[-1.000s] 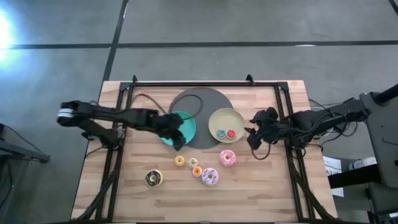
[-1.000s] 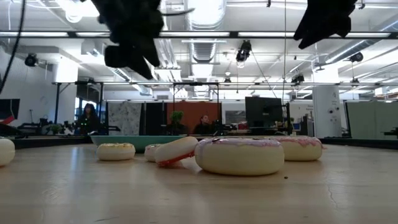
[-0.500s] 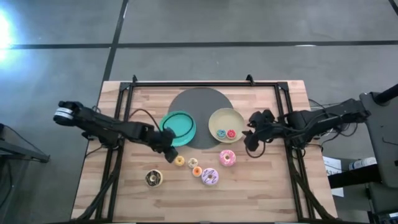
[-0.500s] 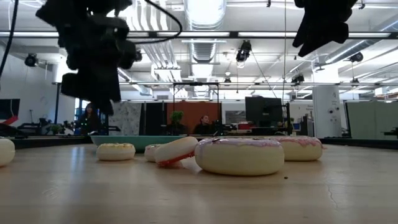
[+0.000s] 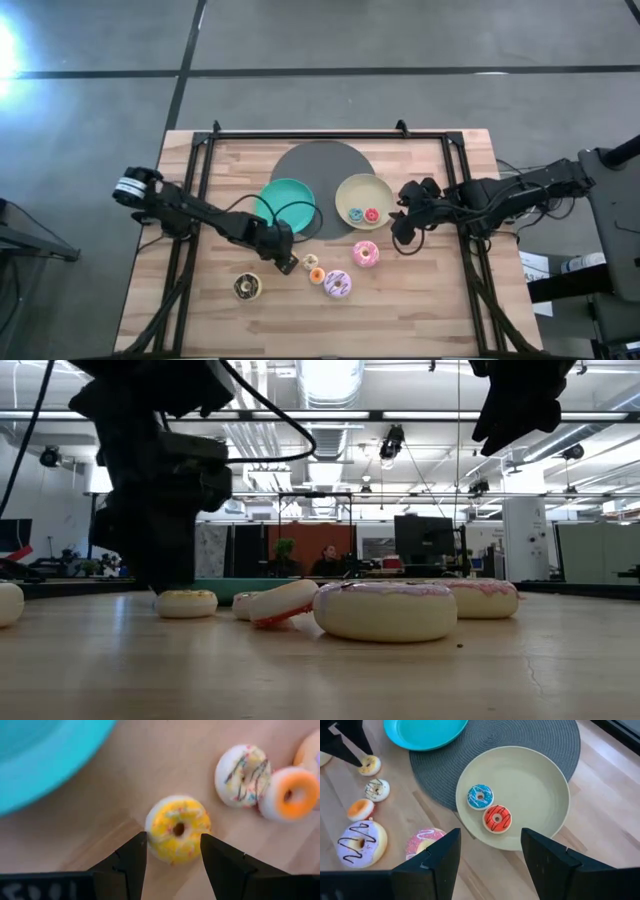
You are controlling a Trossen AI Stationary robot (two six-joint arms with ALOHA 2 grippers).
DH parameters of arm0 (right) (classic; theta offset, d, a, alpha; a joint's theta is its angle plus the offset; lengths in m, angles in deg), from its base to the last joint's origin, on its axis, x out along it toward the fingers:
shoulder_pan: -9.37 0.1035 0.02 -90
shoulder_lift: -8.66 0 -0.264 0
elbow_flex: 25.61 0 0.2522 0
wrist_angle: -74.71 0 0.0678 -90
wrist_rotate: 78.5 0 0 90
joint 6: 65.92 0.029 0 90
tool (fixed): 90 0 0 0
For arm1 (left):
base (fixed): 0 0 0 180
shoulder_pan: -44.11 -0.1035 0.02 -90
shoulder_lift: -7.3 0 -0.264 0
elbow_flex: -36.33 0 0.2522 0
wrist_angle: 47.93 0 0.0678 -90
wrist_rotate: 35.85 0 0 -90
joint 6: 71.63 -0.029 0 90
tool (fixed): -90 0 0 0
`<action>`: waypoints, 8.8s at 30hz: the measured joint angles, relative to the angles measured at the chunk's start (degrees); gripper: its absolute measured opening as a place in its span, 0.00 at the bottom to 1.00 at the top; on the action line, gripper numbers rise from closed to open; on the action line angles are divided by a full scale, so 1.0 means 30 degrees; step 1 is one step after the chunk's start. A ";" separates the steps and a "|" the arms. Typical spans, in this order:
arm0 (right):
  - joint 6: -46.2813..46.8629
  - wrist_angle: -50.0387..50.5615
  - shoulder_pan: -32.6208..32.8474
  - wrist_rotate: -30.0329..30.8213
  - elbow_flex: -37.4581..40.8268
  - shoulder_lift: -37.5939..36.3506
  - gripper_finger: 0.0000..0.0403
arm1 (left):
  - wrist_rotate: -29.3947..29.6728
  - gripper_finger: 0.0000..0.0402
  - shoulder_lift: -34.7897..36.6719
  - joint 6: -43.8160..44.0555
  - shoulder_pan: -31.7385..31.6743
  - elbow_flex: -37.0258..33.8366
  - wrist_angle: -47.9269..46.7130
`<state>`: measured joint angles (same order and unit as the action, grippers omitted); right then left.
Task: Pick & Place donuts
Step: Put the small yellow donut on the light gray plate, then put the small light green donut on the light gray plate, then put the small orange donut on the light gray plate
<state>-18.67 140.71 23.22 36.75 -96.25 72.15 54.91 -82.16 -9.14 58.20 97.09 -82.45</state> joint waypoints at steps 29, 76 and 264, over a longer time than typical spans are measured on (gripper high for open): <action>-0.0366 0.0091 0.0049 0.0069 0.0000 -0.0113 0.49 | 0.2434 0.00 -0.1874 -0.8652 -0.6154 0.7705 -0.1275; 0.0685 0.1859 0.0918 0.0911 0.1432 -0.2447 0.49 | -0.2941 0.42 -0.1546 -1.3945 -0.2197 0.3878 0.0722; 0.0969 -0.7236 -0.4110 -0.2004 -0.2478 0.1816 0.59 | -0.1025 0.00 -0.1440 -1.5303 -0.7949 0.8964 0.9252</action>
<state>-15.76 119.00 10.89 30.74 -103.69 77.59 51.83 -86.48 -55.05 34.35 123.98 -54.69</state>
